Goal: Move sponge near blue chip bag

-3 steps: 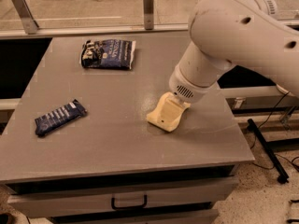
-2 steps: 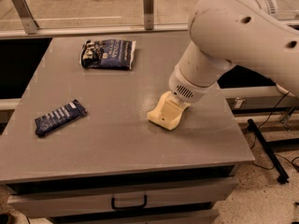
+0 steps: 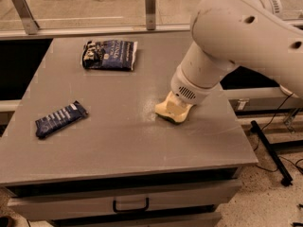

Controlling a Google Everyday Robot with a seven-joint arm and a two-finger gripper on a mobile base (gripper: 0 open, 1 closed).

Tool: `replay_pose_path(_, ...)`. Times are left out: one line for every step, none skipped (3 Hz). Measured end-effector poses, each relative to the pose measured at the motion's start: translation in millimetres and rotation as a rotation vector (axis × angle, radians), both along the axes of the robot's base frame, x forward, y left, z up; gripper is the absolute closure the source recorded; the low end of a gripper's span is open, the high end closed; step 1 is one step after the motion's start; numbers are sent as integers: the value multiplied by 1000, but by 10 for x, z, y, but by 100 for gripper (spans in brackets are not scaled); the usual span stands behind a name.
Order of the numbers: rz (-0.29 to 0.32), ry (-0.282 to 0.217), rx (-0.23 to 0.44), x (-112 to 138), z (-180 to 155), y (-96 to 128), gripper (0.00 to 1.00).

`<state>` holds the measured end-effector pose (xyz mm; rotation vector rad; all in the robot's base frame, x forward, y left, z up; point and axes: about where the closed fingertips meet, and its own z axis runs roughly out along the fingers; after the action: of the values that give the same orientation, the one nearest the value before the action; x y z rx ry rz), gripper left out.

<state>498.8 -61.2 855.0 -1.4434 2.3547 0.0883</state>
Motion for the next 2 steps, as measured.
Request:
replay_pose_path(0,0,0,0,0,0,100)
replay_pose_path(29,-29,-41,2,71,91,100)
